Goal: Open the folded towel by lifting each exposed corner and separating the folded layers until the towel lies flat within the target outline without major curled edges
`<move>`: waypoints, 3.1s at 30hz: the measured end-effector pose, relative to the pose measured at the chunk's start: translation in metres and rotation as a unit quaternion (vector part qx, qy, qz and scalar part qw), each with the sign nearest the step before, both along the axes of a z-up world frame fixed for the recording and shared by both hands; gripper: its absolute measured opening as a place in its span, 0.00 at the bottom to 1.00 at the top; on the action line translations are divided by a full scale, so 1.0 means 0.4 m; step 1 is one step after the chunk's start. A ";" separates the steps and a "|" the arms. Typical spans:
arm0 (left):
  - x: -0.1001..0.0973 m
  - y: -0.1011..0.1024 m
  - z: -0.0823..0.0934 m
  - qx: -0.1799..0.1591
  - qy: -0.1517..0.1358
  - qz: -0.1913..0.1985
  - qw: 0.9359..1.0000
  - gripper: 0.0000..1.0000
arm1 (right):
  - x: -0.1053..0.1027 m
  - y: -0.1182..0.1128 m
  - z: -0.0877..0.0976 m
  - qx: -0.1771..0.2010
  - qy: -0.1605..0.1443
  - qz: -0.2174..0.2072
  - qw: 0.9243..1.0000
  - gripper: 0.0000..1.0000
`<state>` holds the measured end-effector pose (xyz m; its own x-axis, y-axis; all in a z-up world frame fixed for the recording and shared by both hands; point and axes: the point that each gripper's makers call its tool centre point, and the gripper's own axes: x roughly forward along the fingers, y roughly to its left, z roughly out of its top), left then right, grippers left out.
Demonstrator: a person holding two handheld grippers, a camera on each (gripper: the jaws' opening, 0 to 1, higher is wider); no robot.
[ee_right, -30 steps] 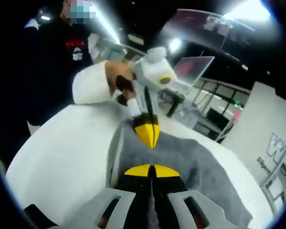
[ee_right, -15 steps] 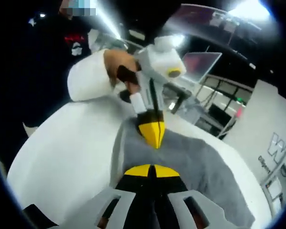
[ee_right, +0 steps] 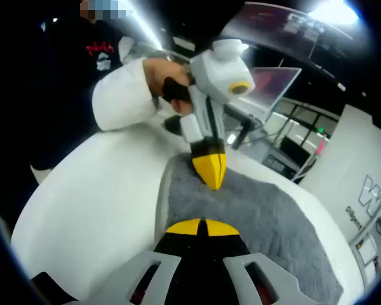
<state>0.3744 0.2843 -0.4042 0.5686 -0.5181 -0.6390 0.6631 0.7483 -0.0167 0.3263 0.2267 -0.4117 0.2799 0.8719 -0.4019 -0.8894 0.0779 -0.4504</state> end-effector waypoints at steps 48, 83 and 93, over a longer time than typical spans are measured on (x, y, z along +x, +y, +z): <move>-0.006 0.062 -0.019 -0.021 0.014 0.022 0.999 0.03 | -0.056 0.033 0.025 -0.004 -0.112 0.069 0.991 0.15; -0.014 0.071 0.030 -0.020 -0.042 -0.009 0.999 0.05 | -0.024 0.006 0.066 0.022 -0.107 0.027 0.994 0.00; -0.020 0.027 0.092 -0.036 -0.123 -0.070 0.989 0.23 | -0.001 -0.014 0.079 0.047 -0.051 -0.014 0.997 0.00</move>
<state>0.3662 0.2951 -0.3675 0.6218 -0.6416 -0.4491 0.7505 0.6521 0.1075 0.3258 0.2209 -0.3800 0.3400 0.8956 -0.2867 -0.8364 0.1486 -0.5277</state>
